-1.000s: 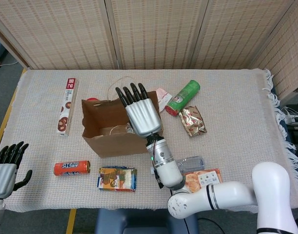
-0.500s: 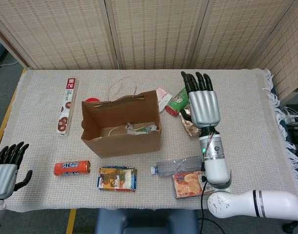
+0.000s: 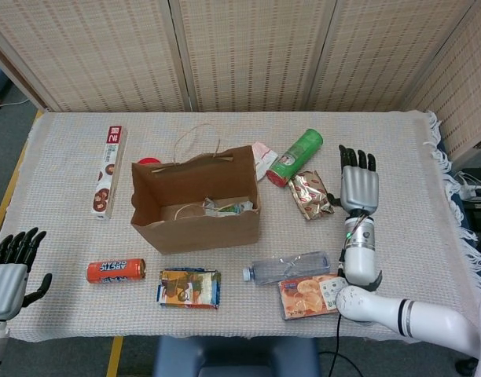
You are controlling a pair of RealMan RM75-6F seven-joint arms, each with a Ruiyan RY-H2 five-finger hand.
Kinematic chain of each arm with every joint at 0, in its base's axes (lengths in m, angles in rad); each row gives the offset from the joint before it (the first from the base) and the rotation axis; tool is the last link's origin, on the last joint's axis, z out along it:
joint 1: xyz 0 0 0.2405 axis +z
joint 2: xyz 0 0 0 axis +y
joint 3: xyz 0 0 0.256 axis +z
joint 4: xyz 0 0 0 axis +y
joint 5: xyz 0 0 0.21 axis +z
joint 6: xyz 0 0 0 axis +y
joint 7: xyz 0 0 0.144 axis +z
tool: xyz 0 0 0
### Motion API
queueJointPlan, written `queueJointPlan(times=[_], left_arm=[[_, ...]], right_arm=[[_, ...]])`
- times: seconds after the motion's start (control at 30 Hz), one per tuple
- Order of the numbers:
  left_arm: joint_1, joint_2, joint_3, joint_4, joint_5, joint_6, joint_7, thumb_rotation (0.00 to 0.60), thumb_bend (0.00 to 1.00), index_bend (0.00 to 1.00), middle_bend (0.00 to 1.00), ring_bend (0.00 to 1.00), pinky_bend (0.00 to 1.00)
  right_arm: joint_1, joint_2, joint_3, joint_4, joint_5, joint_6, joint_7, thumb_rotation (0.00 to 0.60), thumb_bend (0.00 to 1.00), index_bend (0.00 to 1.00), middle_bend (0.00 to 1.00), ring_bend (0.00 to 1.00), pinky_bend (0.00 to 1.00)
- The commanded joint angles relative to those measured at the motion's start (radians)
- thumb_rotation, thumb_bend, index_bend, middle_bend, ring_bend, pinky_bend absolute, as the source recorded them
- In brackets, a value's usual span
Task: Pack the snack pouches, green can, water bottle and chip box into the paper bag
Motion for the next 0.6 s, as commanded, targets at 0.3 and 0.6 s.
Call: queueJointPlan(times=[0.3,0.6], left_arm=[[-0.002,0.004,0.001,0.002,0.003,-0.004,-0.015,0.600,0.39,0.03,0.00,0.00,0.00],[-0.001,0.004,0.004,0.006,0.009,-0.001,-0.021,0.600,0.39,0.03,0.00,0.00,0.00]], right_arm=[[0.037,-0.228,-0.036,0.190,-0.017,-0.007,-0.025,0.600,0.11,0.00,0.04,0.00,0.00],[0.037,-0.290,0.007,0.292,0.063,-0.024,-0.092,0.600,0.11,0.00,0.04,0.00,0.00]])
